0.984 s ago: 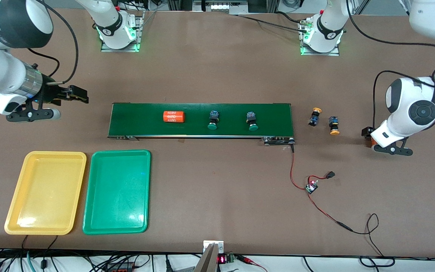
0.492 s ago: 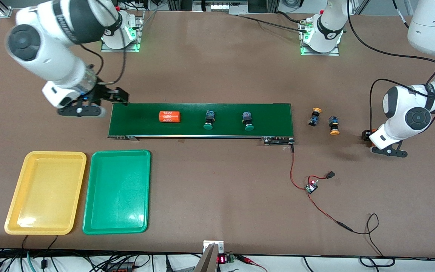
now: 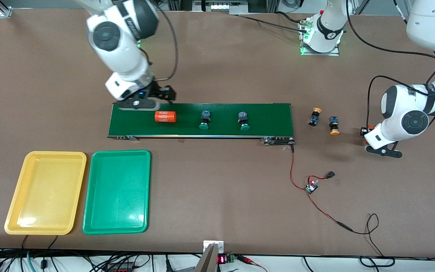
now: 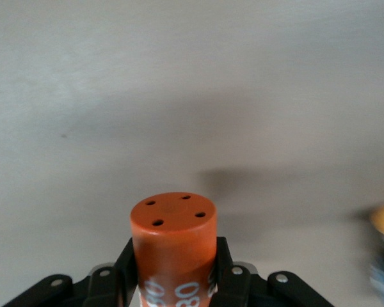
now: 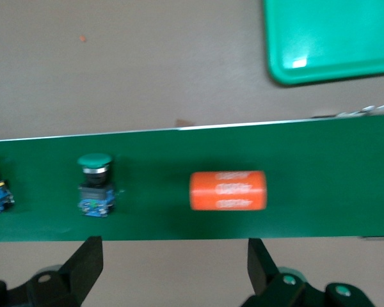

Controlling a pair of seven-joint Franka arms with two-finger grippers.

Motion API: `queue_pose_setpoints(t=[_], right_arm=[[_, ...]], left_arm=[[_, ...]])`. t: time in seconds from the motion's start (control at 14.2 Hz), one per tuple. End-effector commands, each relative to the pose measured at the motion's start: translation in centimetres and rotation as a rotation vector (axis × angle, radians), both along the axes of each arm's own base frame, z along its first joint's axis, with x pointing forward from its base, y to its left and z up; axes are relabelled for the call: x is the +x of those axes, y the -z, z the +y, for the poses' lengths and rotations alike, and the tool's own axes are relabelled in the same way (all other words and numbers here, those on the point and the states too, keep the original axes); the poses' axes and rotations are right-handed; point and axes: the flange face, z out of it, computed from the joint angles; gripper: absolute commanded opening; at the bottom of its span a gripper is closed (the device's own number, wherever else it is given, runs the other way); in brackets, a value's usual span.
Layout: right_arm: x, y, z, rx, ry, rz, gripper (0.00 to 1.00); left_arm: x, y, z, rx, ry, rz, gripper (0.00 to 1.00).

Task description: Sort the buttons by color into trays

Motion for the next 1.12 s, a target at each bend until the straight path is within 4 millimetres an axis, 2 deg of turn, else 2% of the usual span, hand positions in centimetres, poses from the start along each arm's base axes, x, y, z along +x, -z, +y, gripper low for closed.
queue_pose_setpoints(t=[0.0, 0.14, 0.49, 0.63, 0.77, 0.84, 1.05], right_arm=[[-0.5, 2.1, 2.3, -0.023, 0.036, -0.027, 1.0], [-0.6, 3.5, 3.1, -0.045, 0.054, -0.041, 1.0], [-0.4, 5.4, 3.8, -0.046, 0.071, -0.046, 1.0], [0.1, 6.5, 4.3, -0.029, 0.113, -0.053, 1.0], [-0.2, 8.1, 5.9, -0.039, 0.084, -0.051, 1.0], [0.3, 8.8, 6.2, -0.055, 0.071, -0.058, 1.0], [1.3, 11.1, 7.0, -0.078, 0.07, -0.054, 1.0]], left_arm=[[0.6, -4.0, -6.0, -0.035, 0.067, 0.082, 0.22], [0.2, -4.2, -10.4, -0.135, 0.073, 0.12, 0.22], [-0.9, -4.7, -18.8, -0.408, 0.429, 0.163, 0.22], [-1.3, -5.1, -21.9, -0.447, 0.523, 0.162, 0.21], [-2.1, -5.4, -26.4, -0.476, 0.661, 0.146, 0.16], [-2.3, -5.6, -28.7, -0.494, 0.764, 0.108, 0.17], [-2.8, -5.0, -32.7, -0.543, 1.004, 0.038, 0.18]])
